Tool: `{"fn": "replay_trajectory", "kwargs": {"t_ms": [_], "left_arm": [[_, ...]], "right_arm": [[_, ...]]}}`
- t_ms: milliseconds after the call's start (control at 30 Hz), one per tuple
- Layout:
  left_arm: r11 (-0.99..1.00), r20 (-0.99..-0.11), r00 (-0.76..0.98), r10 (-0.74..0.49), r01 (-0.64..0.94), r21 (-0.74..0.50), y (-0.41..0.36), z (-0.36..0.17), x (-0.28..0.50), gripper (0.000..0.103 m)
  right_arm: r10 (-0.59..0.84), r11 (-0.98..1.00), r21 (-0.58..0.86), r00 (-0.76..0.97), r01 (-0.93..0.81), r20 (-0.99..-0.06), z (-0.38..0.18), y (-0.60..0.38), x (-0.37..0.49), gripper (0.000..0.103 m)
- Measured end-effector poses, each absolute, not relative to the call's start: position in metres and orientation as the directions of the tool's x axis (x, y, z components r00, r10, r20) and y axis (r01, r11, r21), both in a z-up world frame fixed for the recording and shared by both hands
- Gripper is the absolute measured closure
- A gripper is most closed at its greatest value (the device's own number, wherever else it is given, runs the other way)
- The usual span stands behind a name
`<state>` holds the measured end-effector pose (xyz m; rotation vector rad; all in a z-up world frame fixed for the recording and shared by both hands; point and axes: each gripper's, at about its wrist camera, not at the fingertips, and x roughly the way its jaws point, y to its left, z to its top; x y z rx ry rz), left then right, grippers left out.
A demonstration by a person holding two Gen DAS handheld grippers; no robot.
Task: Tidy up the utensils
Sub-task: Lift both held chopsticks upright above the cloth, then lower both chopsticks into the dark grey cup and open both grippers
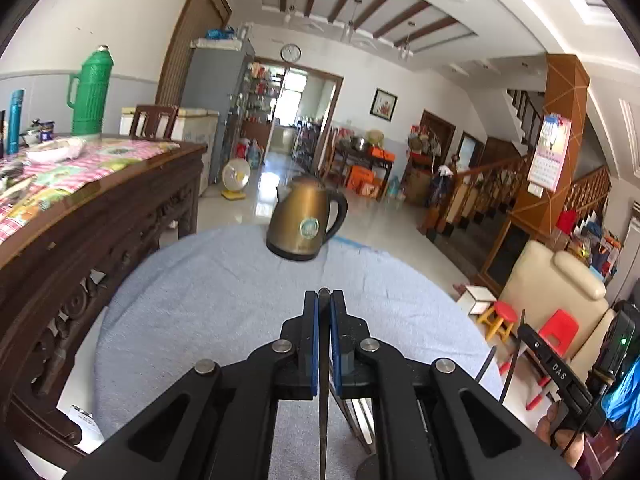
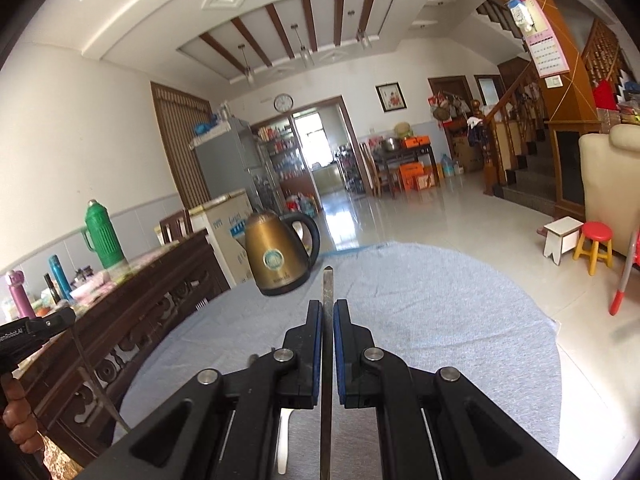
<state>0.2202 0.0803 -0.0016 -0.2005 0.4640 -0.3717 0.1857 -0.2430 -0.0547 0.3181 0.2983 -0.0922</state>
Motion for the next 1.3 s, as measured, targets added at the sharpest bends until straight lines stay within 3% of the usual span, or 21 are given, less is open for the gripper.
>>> {"fn": "replay_trajectory", "kwargs": {"t_ms": [333, 767, 1133, 1300], "left_arm": [[0.921, -0.304, 0.876, -0.376, 0.318, -0.223, 0.082, 0.03, 0.179, 0.098], [0.875, -0.218, 0.86, -0.461, 0.399, -0.275, 0.08, 0.062, 0.145, 0.098], [0.86, -0.238, 0.836, -0.495, 0.432, -0.271, 0.042, 0.047, 0.155, 0.098], [0.862, -0.27, 0.827, -0.493, 0.422, -0.281, 0.032, 0.03, 0.16, 0.098]], "right_arm": [[-0.04, 0.949, 0.297, 0.978, 0.102, -0.207, -0.027, -0.233, 0.153, 0.097], [0.001, 0.962, 0.272, 1.0, -0.005, 0.015, 0.016, -0.186, 0.122, 0.097], [-0.037, 0.967, 0.253, 0.998, 0.02, 0.06, 0.004, -0.153, 0.15, 0.096], [-0.05, 0.975, 0.217, 0.998, 0.041, 0.034, -0.011, -0.141, 0.158, 0.096]]}}
